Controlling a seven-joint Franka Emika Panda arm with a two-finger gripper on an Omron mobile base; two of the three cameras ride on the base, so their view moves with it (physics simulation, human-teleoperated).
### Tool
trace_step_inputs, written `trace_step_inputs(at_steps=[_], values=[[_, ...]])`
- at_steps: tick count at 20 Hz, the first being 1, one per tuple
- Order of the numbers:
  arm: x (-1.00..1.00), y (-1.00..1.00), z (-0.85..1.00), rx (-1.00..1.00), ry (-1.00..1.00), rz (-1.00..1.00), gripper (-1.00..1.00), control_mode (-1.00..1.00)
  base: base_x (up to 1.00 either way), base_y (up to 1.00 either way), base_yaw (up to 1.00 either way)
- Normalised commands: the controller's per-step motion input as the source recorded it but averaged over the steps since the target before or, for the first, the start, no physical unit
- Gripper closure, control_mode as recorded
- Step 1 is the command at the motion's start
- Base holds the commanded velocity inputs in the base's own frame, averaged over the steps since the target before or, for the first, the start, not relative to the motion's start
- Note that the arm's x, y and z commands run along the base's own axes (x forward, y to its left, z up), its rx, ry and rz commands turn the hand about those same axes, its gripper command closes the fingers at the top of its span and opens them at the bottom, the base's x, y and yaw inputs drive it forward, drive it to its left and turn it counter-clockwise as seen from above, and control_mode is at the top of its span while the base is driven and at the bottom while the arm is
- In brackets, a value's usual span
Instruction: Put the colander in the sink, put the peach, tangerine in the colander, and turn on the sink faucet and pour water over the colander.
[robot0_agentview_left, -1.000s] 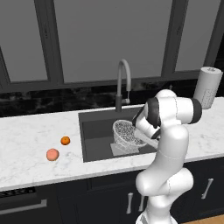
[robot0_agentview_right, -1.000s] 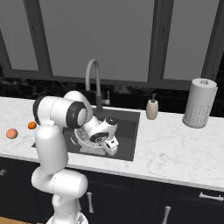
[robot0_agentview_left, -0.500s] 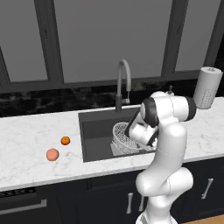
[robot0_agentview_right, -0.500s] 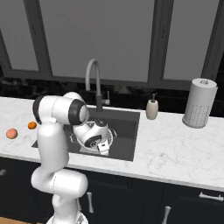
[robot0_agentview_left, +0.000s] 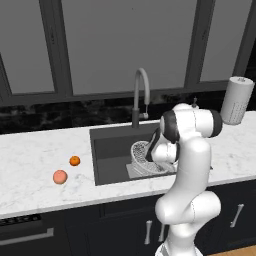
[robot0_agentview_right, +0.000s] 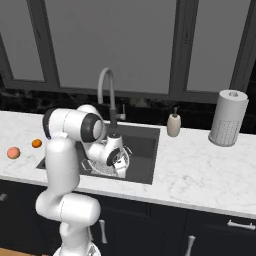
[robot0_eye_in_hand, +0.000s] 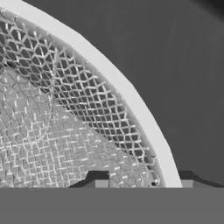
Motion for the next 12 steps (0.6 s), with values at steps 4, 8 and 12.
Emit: trace_step_inputs(at_steps=[4,8,12], values=[[0.13,0.00,-0.39,-0.03,0.14,0.00,1.00,-1.00,0.00,0.00,0.00],[0.03,0.00,-0.38,0.00,0.10,0.00,1.00,-1.00,0.00,0.00,0.00],[-0.01,0.00,-0.13,0.00,0.00,0.00,-1.00,-1.00,0.00,0.00,0.00]])
